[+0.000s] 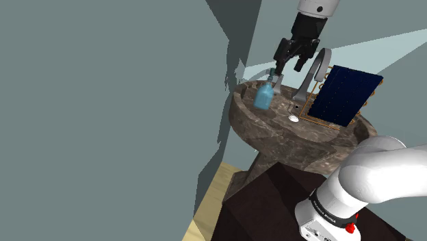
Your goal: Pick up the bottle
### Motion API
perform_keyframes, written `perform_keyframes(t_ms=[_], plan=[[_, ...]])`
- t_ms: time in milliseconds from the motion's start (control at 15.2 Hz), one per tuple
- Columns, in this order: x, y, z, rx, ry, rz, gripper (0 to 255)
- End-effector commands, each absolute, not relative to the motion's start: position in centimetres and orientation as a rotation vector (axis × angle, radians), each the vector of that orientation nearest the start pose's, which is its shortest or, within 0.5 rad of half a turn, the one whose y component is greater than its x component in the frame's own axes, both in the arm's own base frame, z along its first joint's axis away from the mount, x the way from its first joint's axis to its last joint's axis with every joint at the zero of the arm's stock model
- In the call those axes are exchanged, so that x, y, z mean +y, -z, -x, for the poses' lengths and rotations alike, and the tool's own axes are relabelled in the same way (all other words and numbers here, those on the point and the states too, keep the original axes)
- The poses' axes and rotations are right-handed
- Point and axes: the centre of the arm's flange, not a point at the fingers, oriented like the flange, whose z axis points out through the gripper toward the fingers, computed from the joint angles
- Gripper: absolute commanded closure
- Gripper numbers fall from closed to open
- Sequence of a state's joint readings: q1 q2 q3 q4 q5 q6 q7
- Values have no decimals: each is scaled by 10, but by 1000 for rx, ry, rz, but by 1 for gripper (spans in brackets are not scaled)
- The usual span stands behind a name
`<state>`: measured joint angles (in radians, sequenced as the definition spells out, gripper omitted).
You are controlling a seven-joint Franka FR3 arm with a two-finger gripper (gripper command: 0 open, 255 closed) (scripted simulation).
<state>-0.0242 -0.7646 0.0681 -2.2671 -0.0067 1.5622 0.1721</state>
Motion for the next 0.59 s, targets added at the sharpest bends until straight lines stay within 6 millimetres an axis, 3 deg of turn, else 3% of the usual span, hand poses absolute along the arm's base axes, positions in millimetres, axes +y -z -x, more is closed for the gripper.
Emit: perform_keyframes(t_ms=[0, 528], plan=[[21, -624, -312, 232, 101, 3179, 0], [-64, -605, -382, 242, 62, 3148, 0]])
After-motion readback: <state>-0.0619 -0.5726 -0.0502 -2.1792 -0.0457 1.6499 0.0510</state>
